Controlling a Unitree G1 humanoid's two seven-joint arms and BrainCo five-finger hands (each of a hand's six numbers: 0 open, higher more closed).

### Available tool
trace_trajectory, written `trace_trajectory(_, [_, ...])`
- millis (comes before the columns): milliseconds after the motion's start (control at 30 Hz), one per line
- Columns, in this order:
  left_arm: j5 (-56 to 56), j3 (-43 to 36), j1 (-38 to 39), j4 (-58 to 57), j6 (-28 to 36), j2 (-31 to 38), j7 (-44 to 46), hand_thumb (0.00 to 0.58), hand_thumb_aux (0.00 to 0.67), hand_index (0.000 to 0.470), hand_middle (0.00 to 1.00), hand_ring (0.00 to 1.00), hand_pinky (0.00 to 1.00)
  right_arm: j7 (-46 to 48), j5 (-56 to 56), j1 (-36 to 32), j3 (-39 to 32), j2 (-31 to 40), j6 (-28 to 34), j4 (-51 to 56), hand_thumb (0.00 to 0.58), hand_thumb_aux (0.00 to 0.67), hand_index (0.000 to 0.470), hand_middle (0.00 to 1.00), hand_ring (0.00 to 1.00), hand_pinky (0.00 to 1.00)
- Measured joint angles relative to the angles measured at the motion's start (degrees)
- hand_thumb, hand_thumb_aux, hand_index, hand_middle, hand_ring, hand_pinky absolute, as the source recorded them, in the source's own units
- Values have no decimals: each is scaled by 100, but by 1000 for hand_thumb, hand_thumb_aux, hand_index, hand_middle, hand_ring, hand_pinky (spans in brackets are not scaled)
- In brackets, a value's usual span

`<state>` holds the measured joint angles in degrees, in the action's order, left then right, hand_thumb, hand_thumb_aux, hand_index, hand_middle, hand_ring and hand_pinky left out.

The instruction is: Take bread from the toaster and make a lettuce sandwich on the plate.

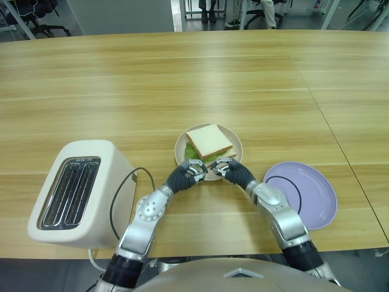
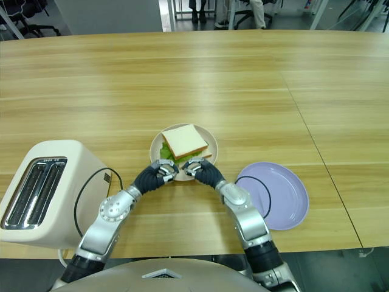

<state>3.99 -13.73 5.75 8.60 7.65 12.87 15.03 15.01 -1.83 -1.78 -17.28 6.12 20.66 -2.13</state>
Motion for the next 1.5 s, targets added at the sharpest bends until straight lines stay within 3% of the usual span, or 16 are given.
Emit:
trace_trajectory(367, [126,173,-1481,-1763,-301,-350,-264,580,670,460,1000,1000,1000,-261,33,-1462,499,-539,-723,2192,580,670,460,1000,1000,1000])
trace_trajectory(600, [188,234,-1737,-2591,-637,-416,-362,580,670,460,1000,1000,1000,-298,65,-1805,712,-601,-1138,2909,580,670,460,1000,1000,1000])
trace_trajectory(867, [225,285,-1718,-2783,-951,-416,-371,580,670,460,1000,1000,1000,-307,77,-1720,841,-656,-1193,2831,580,670,460,1000,1000,1000])
trace_trajectory(900, [233,287,-1647,-2684,-975,-410,-371,576,615,422,1000,1000,1000,-311,71,-1652,850,-657,-1180,2725,580,670,460,722,722,722])
trace_trajectory(933, [244,289,-1445,-2374,-991,-400,-374,570,583,400,1000,1000,1000,-333,51,-1457,866,-661,-1083,2405,580,670,460,576,576,576])
trace_trajectory(967, [243,286,-1234,-2077,-1030,-393,-370,570,583,400,1000,1000,1000,-357,29,-1260,890,-668,-1023,2108,580,670,460,576,576,576])
trace_trajectory(1000, [243,282,-1074,-1817,-1027,-390,-361,395,292,200,1000,1000,1000,-388,17,-1108,908,-669,-925,1850,456,360,247,0,0,0])
trace_trajectory(1033, [246,287,-882,-1459,-1005,-381,-367,325,226,155,1000,1000,1000,-433,19,-925,905,-670,-827,1478,390,286,197,0,0,0])
trace_trajectory(1067, [255,295,-626,-1007,-1003,-379,-392,0,0,0,12,12,12,-481,22,-678,899,-667,-752,1019,0,0,0,0,0,0])
trace_trajectory(1267, [232,585,366,722,-982,-412,-655,0,0,0,0,0,0,-743,268,337,805,-467,-760,-647,0,0,0,0,0,0])
trace_trajectory(1500, [26,957,865,1123,-1289,-898,-1156,0,0,0,0,0,0,-1066,458,1013,930,-347,-1345,-1060,0,0,0,0,0,0])
